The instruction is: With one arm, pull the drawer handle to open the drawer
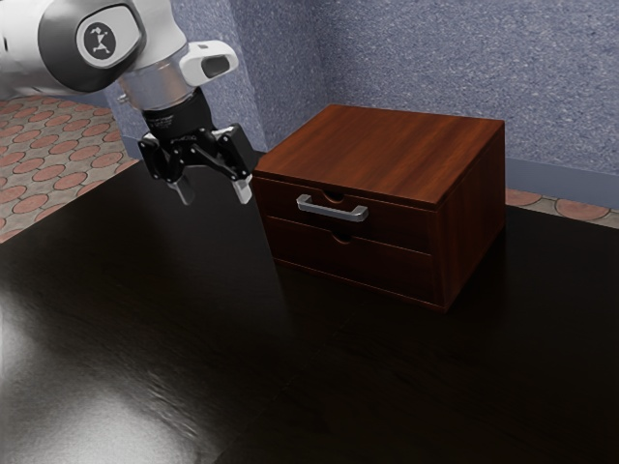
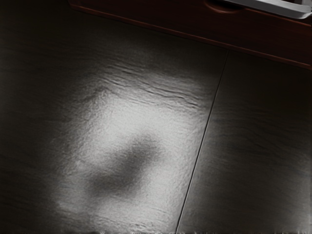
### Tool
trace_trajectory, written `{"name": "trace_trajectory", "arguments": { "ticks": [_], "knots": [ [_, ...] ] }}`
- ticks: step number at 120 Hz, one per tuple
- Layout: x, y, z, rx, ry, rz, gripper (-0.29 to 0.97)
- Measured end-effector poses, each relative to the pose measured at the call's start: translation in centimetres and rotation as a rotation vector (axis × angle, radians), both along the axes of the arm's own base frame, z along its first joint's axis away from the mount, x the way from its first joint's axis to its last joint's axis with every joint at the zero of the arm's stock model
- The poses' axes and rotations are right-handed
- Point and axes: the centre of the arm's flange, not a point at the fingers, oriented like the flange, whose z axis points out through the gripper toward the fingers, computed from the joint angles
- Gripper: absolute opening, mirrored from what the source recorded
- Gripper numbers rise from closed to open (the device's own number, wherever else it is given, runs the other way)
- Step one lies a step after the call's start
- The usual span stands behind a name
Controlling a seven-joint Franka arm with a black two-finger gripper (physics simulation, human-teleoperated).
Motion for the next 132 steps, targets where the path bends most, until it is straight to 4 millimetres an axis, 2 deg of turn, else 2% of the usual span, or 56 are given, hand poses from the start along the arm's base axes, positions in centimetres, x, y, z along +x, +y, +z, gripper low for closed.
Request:
{"name": "trace_trajectory", "arguments": {
  "ticks": [9, 24, 28, 37, 43, 58, 74, 81, 92, 108, 132],
  "knots": [
    [0.0, 0.2, -0.1, -0.015, 0.002, 0.006, 0.68],
    [-0.2, 1.9, -0.1, -0.035, -0.001, 0.038, 0.68],
    [-0.8, 2.1, 1.7, -0.032, -0.035, 0.040, 0.68],
    [-2.7, 2.0, 8.8, -0.001, -0.184, -0.001, 0.68],
    [-3.8, 1.7, 11.7, 0.026, -0.259, -0.074, 0.68],
    [-6.1, 0.2, 16.1, 0.121, -0.398, -0.367, 0.68],
    [-7.6, -2.2, 17.4, 0.176, -0.435, -0.662, 0.68],
    [-7.6, -3.5, 17.3, 0.187, -0.433, -0.781, 0.68],
    [-5.9, -4.6, 15.4, 0.204, -0.397, -0.940, 0.68],
    [-0.9, -5.0, 10.0, 0.217, -0.329, -1.117, 0.68],
    [3.8, -4.2, 3.2, 0.248, -0.323, -1.307, 0.68]
  ]
}}
